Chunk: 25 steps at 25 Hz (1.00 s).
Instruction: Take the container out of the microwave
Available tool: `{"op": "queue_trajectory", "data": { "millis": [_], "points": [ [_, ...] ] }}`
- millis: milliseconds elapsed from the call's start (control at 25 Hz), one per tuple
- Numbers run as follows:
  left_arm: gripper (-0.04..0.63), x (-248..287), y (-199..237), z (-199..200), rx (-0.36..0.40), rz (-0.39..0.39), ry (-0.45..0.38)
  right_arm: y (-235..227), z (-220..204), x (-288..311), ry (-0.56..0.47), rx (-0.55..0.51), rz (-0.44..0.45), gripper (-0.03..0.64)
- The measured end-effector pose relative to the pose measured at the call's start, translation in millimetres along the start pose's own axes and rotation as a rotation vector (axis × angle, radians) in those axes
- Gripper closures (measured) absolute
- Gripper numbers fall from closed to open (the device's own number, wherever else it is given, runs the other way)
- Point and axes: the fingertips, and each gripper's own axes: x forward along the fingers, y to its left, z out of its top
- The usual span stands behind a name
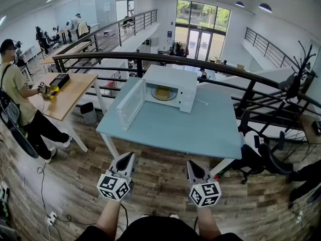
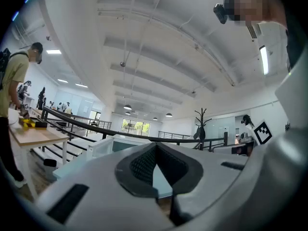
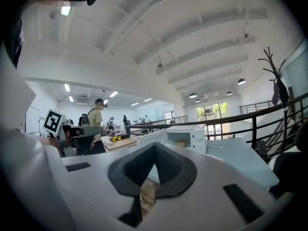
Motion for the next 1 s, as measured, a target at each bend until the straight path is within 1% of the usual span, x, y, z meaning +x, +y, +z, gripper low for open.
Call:
{"op": "queue_trajectory", "data": {
  "millis": [240,720,1000],
  "points": [
    [0.588,1,11,7,0.040,-0.009,-0.011,7,0,9,-0.006,-0.004,-0.006,0.611],
    [0.588,-12,41,16,0.038,-0.038,-0.031,27,-2,22,-0.033,0.059,-0.036,0.609],
    [0.588,-22,56,18,0.050,-0.045,-0.032,47,-9,30,-0.018,0.056,-0.042,0.609]
  ]
}}
